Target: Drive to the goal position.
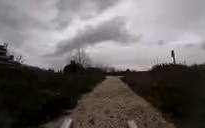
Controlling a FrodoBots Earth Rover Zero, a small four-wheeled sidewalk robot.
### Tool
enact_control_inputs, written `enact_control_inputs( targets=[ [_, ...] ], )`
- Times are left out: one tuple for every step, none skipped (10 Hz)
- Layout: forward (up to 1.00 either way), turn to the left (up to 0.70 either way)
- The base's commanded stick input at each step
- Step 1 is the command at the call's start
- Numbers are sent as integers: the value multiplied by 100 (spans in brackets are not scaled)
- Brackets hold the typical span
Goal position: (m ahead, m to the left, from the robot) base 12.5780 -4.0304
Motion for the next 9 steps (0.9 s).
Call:
enact_control_inputs(
  targets=[
    [70, 0],
    [70, 0],
    [70, 0],
    [70, -6],
    [70, -35],
    [70, -35],
    [70, -33],
    [70, -25],
    [70, -6]
  ],
)
